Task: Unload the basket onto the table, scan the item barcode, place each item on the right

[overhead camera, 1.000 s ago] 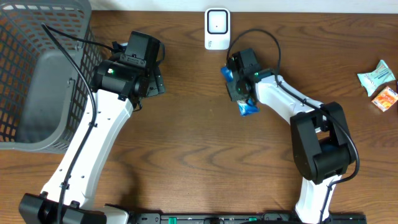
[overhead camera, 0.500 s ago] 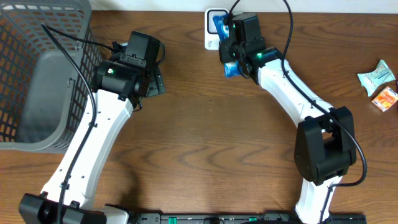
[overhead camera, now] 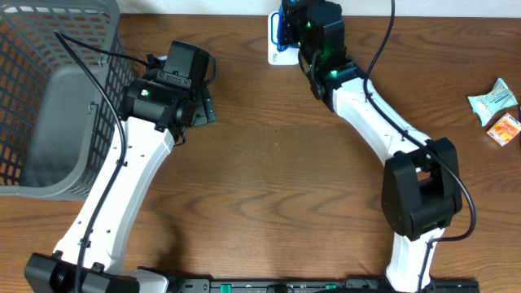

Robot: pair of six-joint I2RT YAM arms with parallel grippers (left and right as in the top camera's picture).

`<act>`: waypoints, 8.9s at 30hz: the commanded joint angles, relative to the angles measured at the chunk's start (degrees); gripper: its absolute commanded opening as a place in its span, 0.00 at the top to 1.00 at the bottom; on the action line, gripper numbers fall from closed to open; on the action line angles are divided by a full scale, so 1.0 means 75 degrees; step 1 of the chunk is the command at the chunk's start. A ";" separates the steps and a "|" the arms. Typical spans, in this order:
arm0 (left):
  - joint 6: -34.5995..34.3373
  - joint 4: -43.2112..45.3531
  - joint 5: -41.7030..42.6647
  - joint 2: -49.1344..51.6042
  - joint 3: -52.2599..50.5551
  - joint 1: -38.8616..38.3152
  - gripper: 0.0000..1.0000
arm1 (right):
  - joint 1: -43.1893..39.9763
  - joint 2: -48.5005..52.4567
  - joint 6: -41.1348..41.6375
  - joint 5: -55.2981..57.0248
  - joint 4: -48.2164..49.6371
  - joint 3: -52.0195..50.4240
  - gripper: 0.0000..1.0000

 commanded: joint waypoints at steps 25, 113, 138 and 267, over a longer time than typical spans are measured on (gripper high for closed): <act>-0.0067 -0.0017 -0.0050 0.0015 0.0012 0.0017 0.02 | -0.0277 0.2771 0.0137 0.1241 -0.2617 0.3914 0.99; -0.0067 -0.0017 -0.0050 0.0015 0.0012 0.0017 0.02 | -0.5077 -0.0108 -0.1521 -0.3366 -1.3429 0.3937 0.31; -0.0067 -0.0017 -0.0050 0.0015 0.0012 0.0017 0.02 | -0.2655 -0.5374 -0.1909 -0.2795 -1.4210 -0.0096 0.01; -0.0067 -0.0017 -0.0050 0.0015 0.0012 0.0017 0.02 | -0.3413 -1.5670 -0.1329 -0.0886 -0.2460 -1.2400 0.01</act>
